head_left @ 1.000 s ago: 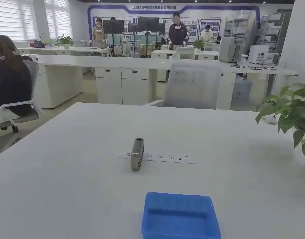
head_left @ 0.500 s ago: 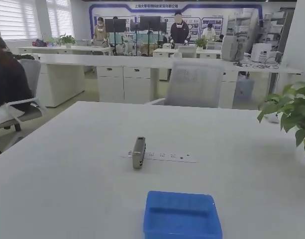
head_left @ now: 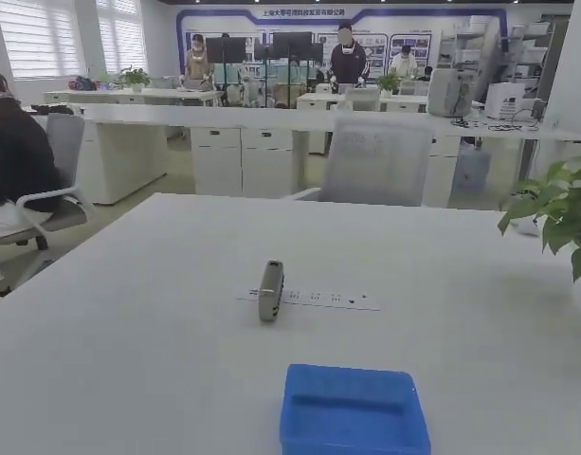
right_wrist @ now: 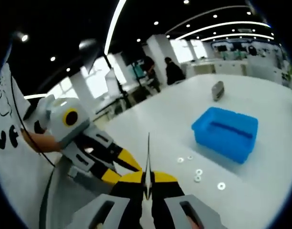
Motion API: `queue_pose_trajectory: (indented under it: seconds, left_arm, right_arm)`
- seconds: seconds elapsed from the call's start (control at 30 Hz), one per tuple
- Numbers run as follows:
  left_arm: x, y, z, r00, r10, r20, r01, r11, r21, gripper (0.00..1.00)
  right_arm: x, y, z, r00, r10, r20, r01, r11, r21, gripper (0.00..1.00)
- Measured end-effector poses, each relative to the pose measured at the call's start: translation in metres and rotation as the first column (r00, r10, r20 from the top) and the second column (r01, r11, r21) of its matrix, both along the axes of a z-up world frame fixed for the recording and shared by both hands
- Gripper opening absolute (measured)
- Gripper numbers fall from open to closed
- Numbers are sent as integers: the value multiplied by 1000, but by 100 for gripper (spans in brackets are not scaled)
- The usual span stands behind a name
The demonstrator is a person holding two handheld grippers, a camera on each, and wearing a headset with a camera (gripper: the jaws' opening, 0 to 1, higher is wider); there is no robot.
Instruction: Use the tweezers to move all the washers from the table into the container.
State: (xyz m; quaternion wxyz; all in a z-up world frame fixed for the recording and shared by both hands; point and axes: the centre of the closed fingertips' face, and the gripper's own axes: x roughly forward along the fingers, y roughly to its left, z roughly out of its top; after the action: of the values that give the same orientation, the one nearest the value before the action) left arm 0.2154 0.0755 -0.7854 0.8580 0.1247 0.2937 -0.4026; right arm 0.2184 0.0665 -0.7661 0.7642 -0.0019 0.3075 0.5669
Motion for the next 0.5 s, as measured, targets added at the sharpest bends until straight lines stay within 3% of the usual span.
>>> queue_pose_trajectory:
  seconds: [0.07, 0.13, 0.2, 0.33, 0.5]
  left_arm:
    - [4, 2, 12, 999, 6, 42, -6, 1000, -13, 8]
    - [8, 0, 23, 999, 13, 49, -11, 999, -53, 8]
    - [11, -1, 32, 999, 4, 54, -1, 998, -66, 10]
    - [10, -9, 45, 992, -83, 96, 89, 994, -64, 10]
    - [-3, -18, 43, 973, -214, 86, 217, 976, -23, 8]
  right_arm:
    - [-2, 0, -5, 998, 41, 38, -39, 998, -39, 1]
    - [-6, 1, -12, 993, 93, 78, -86, 992, -87, 1]
    - [-11, 3, -16, 983, 144, 117, -130, 985, -117, 1]
    - [-17, 2, -24, 967, 206, 148, -179, 968, -176, 2]
    - [-20, 2, -23, 950, 258, 175, -225, 957, -184, 2]
